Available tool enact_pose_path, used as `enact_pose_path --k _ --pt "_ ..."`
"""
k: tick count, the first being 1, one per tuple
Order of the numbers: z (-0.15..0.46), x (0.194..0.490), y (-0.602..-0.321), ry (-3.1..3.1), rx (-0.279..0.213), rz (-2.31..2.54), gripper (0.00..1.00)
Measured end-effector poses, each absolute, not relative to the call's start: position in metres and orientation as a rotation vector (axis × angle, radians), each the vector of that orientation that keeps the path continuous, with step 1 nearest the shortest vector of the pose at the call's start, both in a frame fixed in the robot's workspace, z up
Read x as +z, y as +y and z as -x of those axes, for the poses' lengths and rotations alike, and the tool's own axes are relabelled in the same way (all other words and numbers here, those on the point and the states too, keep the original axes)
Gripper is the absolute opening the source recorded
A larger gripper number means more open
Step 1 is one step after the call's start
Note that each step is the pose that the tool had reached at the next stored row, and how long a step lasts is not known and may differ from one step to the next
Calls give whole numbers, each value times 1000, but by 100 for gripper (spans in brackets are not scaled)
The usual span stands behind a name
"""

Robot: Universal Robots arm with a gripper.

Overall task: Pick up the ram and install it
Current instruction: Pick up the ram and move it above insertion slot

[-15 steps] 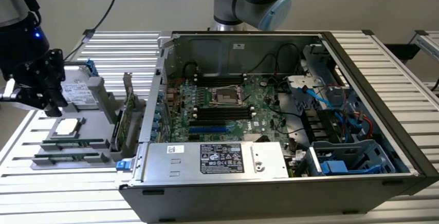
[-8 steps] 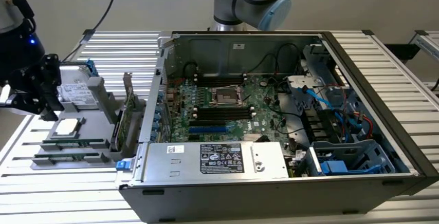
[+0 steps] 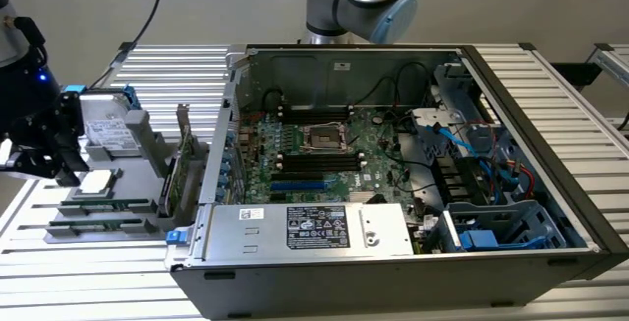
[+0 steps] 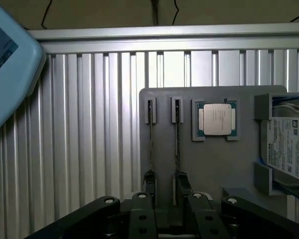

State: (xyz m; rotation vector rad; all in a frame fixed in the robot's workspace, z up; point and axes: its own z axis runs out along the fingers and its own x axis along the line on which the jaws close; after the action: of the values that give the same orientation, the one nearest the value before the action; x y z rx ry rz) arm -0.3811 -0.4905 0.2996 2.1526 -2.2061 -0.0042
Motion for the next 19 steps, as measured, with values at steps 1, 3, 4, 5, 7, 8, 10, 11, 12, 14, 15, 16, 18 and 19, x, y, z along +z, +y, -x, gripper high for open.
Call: enact_pose_path --k 1,3,4,5,7,8,10,11,12,14,15,16,18,19 --pt "381 298 -492 -2204 -5 -2156 31" --pt "382 294 -496 -2200 -7 -2162 31" --pt "382 292 -497 -2197 -9 -2166 31" --pt "382 290 -499 -2193 -10 -2171 31" --pt "383 287 -501 -2187 -13 -2181 31" --pt "383 285 -503 -2183 -14 -2186 31" --pt "384 281 -505 -2173 -17 -2199 31" --pt "384 280 -506 -2168 -19 -2205 31" --pt "384 278 -507 -2163 -20 -2212 31" --pt "385 274 -508 -2152 -23 -2225 31" --pt "386 272 -508 -2146 -24 -2232 31" --pt "386 270 -509 -2140 -25 -2238 31" --pt "386 267 -509 -2130 -25 -2248 31" --pt "386 265 -509 -2126 -26 -2253 31"
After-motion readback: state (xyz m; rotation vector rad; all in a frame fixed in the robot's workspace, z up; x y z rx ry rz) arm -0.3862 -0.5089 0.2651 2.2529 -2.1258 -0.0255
